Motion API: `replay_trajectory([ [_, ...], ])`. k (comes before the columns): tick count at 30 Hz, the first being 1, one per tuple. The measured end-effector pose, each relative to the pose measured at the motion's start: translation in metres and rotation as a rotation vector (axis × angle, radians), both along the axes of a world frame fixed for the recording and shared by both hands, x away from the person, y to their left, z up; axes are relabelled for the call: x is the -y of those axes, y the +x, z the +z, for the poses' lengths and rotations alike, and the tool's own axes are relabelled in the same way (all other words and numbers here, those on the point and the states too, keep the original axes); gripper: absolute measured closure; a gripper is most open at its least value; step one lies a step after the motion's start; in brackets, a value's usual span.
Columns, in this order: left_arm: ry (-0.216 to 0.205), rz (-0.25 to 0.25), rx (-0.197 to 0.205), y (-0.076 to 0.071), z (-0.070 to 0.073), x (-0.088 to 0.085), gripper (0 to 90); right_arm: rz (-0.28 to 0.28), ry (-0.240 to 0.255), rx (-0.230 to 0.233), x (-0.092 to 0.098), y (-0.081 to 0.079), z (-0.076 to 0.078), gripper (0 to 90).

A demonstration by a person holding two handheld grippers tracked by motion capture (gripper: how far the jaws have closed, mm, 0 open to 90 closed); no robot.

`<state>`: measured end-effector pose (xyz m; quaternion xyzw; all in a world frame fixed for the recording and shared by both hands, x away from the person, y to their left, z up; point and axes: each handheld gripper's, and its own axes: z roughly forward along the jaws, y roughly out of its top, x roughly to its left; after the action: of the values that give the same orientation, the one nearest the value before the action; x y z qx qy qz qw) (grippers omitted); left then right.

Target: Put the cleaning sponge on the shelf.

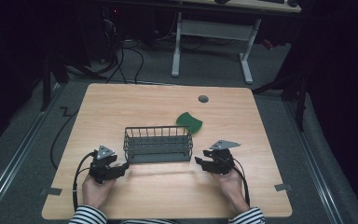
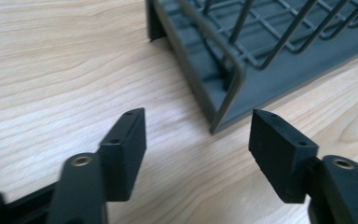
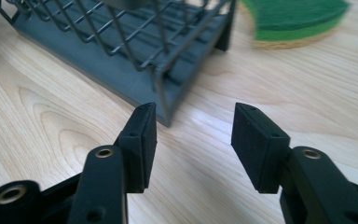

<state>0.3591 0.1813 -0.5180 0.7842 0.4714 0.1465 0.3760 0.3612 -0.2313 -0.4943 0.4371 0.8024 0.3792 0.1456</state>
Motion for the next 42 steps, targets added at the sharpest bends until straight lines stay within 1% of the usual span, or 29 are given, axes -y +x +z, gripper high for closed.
replay_trajectory([
  [2,-0.003,0.007,-0.003,-0.001,-0.001,-0.006,34.0,-0.026,0.008,0.012,0.01,0.0,0.002,48.1],
  [4,-0.006,0.019,-0.01,0.0,-0.003,-0.012,32.9,-0.058,0.034,0.023,0.019,0.002,0.003,46.6],
  [7,0.015,0.055,-0.01,0.004,-0.007,-0.021,32.6,-0.078,0.043,0.025,0.026,0.009,0.005,44.5],
  [8,0.03,0.07,-0.008,0.006,-0.008,-0.023,32.4,-0.09,0.033,0.023,0.028,0.013,0.006,43.8],
  [9,0.055,0.098,-0.004,0.011,-0.01,-0.028,32.3,-0.112,0.026,0.04,0.032,0.023,0.009,42.0],
  [10,0.055,0.098,-0.004,0.011,-0.01,-0.028,32.3,-0.116,0.022,0.049,0.033,0.028,0.01,41.6],
  [11,0.059,0.11,-0.005,0.013,-0.01,-0.03,32.3,-0.116,0.022,0.049,0.033,0.028,0.01,41.6],
  [12,0.06,0.119,-0.004,0.015,-0.011,-0.033,31.8,-0.13,0.021,0.053,0.034,0.04,0.013,40.4],
  [13,0.068,0.135,0.0,0.018,-0.011,-0.036,31.8,-0.133,0.028,0.051,0.033,0.047,0.014,39.3],
  [14,0.068,0.135,0.0,0.018,-0.011,-0.036,31.6,-0.133,0.034,0.042,0.033,0.054,0.015,37.1],
  [15,0.082,0.143,0.005,0.02,-0.013,-0.038,31.6,-0.136,0.032,0.029,0.032,0.061,0.017,34.6],
  [19,0.089,0.147,0.017,0.022,-0.014,-0.039,31.2,-0.134,0.01,-0.025,0.029,0.091,0.02,28.6],
  [20,0.093,0.146,0.028,0.022,-0.015,-0.039,31.2,-0.135,0.003,-0.032,0.028,0.098,0.02,27.5],
  [21,0.093,0.146,0.028,0.022,-0.015,-0.039,31.0,-0.135,0.003,-0.032,0.028,0.098,0.02,27.5],
  [22,0.101,0.144,0.045,0.021,-0.017,-0.039,30.3,-0.127,-0.02,-0.047,0.024,0.111,0.021,26.2],
  [23,0.092,0.143,0.063,0.02,-0.019,-0.04,30.3,-0.127,-0.02,-0.047,0.024,0.111,0.021,26.2],
  [24,0.088,0.146,0.061,0.021,-0.019,-0.04,29.9,-0.117,-0.05,-0.058,0.018,0.123,0.021,25.6],
  [25,0.088,0.146,0.061,0.021,-0.019,-0.04,29.7,-0.117,-0.05,-0.058,0.018,0.123,0.021,25.6],
  [26,0.093,0.147,0.063,0.02,-0.019,-0.04,29.7,-0.108,-0.061,-0.073,0.015,0.129,0.022,23.6],
  [27,0.094,0.147,0.062,0.02,-0.019,-0.039,28.4,-0.094,-0.068,-0.095,0.01,0.141,0.022,23.0],
  [28,0.095,0.146,0.062,0.02,-0.019,-0.039,28.3,-0.087,-0.067,-0.1,0.007,0.146,0.022,22.9],
  [29,0.094,0.146,0.061,0.02,-0.019,-0.039,28.3,-0.087,-0.067,-0.1,0.007,0.146,0.022,22.9],
  [30,0.094,0.146,0.06,0.02,-0.019,-0.039,28.3,-0.066,-0.074,-0.111,0.001,0.157,0.023,22.4],
  [32,0.094,0.147,0.06,0.02,-0.019,-0.039,28.3,-0.054,-0.083,-0.117,-0.003,0.162,0.023,22.2],
  [33,0.094,0.148,0.06,0.02,-0.019,-0.039,28.3,-0.027,-0.106,-0.136,-0.011,0.17,0.024,21.8],
  [34,0.094,0.148,0.06,0.02,-0.019,-0.039,28.3,-0.027,-0.106,-0.136,-0.011,0.17,0.024,21.8],
  [37,0.093,0.148,0.06,0.02,-0.019,-0.039,28.3,0.019,-0.154,-0.146,-0.024,0.182,0.026,20.6],
  [40,0.093,0.149,0.062,0.02,-0.019,-0.039,28.4,0.057,-0.167,-0.155,-0.033,0.192,0.025,19.9],
  [42,0.094,0.148,0.06,0.02,-0.019,-0.039,28.3,0.075,-0.175,-0.188,-0.042,0.198,0.021,18.3],
])
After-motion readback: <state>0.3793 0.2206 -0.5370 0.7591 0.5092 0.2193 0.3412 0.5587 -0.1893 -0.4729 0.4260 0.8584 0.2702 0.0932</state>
